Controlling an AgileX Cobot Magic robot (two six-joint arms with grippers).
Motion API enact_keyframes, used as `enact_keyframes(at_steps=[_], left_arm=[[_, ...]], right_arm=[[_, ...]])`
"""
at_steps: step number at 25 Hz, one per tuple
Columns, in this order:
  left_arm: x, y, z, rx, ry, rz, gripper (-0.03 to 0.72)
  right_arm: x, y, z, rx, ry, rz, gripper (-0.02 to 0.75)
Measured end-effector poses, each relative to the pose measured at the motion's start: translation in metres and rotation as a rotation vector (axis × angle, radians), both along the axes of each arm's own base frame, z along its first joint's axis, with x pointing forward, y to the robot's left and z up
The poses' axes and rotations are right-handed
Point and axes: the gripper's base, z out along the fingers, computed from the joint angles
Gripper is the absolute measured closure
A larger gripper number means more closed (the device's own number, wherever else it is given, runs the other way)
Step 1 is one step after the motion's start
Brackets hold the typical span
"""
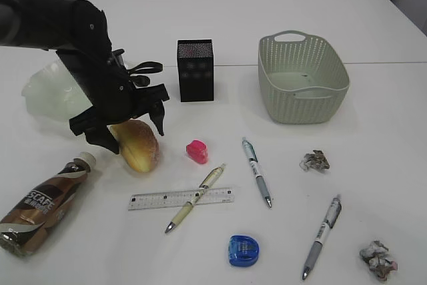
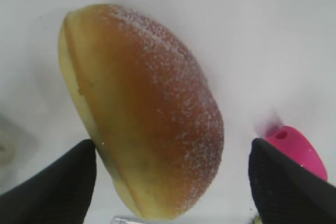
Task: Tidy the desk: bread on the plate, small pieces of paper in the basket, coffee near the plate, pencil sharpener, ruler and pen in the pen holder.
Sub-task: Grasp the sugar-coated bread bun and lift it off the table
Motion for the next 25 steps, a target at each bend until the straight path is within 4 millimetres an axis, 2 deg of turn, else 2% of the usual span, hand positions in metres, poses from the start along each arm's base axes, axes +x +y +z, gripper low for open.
enact_keyframes(at_steps=[7,11,13,20,22,25], left_arm=[[0.008,0.006,-0.016,0.001,0.006,0.025,0.025],[0.01,0.007,-0.02,0.001,0.002,0.027,0.059],[0.01,0.007,-0.02,0.002,0.002,0.025,0.112],[0.01,0.007,-0.02,0.002,-0.001,0.021,0.375],[0.01,0.007,-0.02,0.005,-0.003,0.006,0.415],[0.011,0.006,-0.017,0.016,-0.002,-0.039,0.433]], right_arm=[[0.0,0.0,0.0,0.001,0.0,0.0,0.267],[0.0,0.0,0.0,0.001,0.0,0.0,0.267],[0.0,0.0,0.0,0.001,0.0,0.0,0.267],[0.0,0.0,0.0,0.001,0.0,0.0,0.267],[0.0,0.0,0.0,0.001,0.0,0.0,0.267],[0.0,0.0,0.0,0.001,0.0,0.0,0.267]])
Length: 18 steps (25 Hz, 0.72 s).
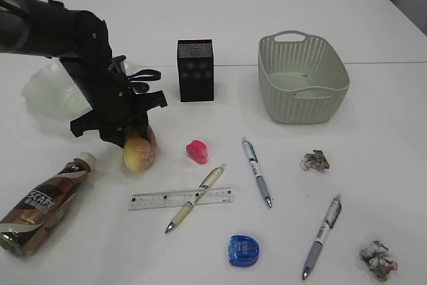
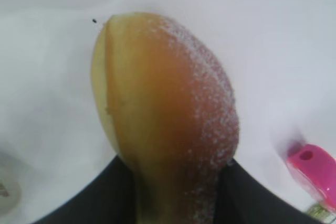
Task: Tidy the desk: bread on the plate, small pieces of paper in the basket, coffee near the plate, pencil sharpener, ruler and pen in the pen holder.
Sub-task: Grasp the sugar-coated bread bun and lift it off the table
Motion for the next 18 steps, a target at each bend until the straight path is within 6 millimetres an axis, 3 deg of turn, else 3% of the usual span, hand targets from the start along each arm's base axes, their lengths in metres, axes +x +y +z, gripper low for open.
enact_keyframes(at_steps=[4,10,18], left_arm=[[0.005,-0.003,0.013,0.012,0.016,-0.054,0.437],[0.01,-0.007,0.048,0.027,0.075,-0.128,0.438],[0.028,-0.011,0.114,0.004,-0.045,-0.258,0.44]], right_arm=[[0.0,0.0,0.0,0.0,0.0,0.0,0.267],[0.0,0.0,0.0,-0.002,0.0,0.0,0.267],[0.0,-0.003,0.0,-0.031,-0.004,0.003,0.267]])
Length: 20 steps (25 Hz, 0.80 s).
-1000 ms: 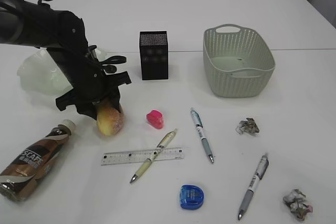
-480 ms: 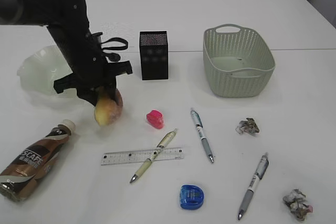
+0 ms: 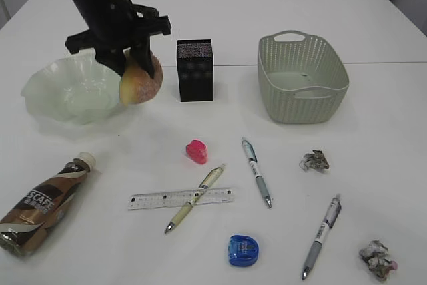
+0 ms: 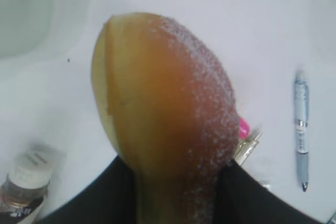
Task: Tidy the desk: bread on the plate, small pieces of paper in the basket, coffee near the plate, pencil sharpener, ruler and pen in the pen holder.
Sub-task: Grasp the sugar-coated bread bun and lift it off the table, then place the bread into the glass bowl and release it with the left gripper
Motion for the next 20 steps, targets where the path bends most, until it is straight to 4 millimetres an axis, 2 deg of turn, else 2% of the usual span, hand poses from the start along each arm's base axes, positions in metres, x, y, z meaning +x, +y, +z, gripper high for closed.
enact_keyframes(at_steps=[5,14,20], left_arm=[[0.013,0.017,0.026,0.051,-0.112,0.001,0.44],[0.033,0.089,0.027,0.278,-0.169,0.069,0.44],[0.04,0.124,0.028,0.393,-0.193,0.116,0.44]], right_arm=[[0.0,-0.001,0.0,-0.011,-0.001,0.001,0.267],[0.001,-0.001,0.0,-0.012,-0.013,0.001,0.267],[0.001,-0.001,0.0,-0.017,-0.014,0.001,0.267]])
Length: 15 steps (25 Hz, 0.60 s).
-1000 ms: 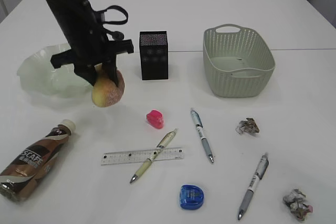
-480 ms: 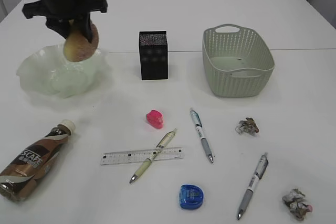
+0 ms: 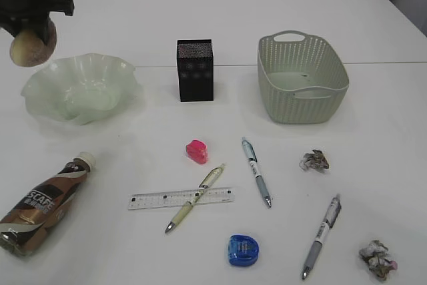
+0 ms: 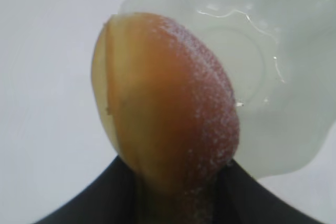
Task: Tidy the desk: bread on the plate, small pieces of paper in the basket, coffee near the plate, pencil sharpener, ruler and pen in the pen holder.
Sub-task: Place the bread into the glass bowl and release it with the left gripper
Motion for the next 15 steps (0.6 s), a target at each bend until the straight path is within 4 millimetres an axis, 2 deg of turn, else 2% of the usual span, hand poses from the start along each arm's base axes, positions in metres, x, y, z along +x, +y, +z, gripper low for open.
enact_keyframes(at_steps=[3,6,15], left_arm=[[0.006,0.004,0.001,0.001,-0.058,-0.005,0.44],[0.013,0.003,-0.007,-0.001,-0.076,-0.015,0.44],[0.036,0.004,-0.085,-0.081,0.027,0.004,0.438]], right_arm=[[0.0,0.0,0.0,0.0,0.0,0.0,0.267],[-0.001,0.0,0.0,0.0,0.006,0.0,0.267],[-0.001,0.0,-0.001,-0.001,0.011,0.0,0.267]])
